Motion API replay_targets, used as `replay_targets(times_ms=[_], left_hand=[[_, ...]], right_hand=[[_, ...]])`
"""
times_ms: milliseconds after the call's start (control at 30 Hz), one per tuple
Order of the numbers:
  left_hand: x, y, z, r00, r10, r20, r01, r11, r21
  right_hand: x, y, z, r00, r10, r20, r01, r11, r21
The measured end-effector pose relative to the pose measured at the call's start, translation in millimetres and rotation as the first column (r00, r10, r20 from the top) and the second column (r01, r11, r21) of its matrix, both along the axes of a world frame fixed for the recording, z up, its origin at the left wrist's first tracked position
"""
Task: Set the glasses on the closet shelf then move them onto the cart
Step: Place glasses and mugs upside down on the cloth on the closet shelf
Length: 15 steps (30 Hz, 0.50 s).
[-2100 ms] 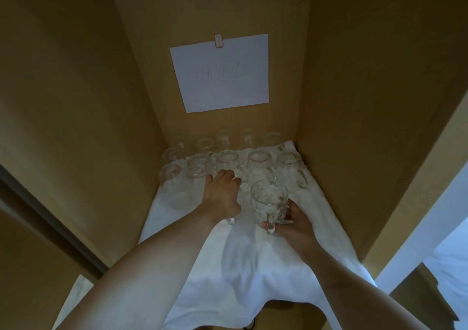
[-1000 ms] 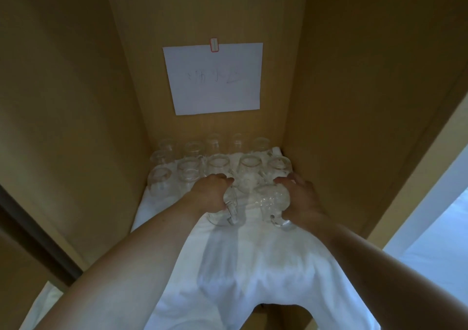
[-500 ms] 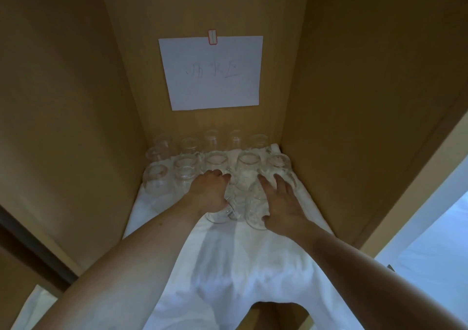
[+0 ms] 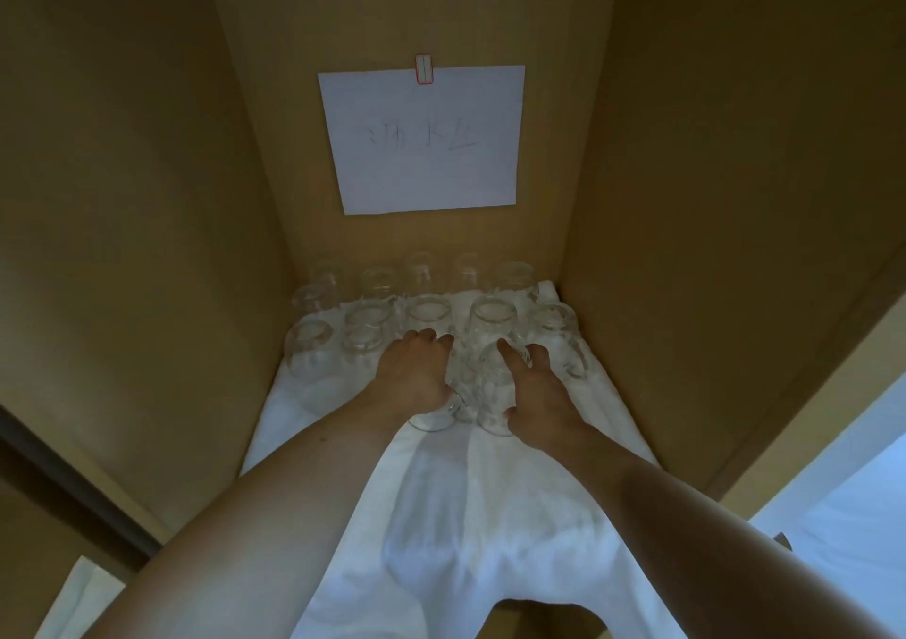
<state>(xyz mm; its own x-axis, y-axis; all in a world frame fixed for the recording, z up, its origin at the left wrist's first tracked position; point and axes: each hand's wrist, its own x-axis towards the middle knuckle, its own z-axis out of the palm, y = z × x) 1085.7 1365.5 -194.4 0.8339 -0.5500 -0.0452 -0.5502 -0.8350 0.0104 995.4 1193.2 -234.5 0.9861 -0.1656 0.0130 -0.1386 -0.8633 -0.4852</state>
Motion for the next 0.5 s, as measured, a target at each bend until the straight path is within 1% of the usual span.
replay_targets(times_ms=[367, 500], left_hand=[[6, -9, -3, 0.998, 0.057, 0.004, -0.057, 0.998, -0.036], [4, -10, -4, 0.997, 0.075, -0.001, -0.075, 0.996, -0.057]], right_hand=[[12, -6, -6, 0.998, 0.044, 0.050, -0.046, 0.999, 0.029], [14, -8, -6, 0.997, 0.061, 0.050, -0.061, 0.998, 0.008]])
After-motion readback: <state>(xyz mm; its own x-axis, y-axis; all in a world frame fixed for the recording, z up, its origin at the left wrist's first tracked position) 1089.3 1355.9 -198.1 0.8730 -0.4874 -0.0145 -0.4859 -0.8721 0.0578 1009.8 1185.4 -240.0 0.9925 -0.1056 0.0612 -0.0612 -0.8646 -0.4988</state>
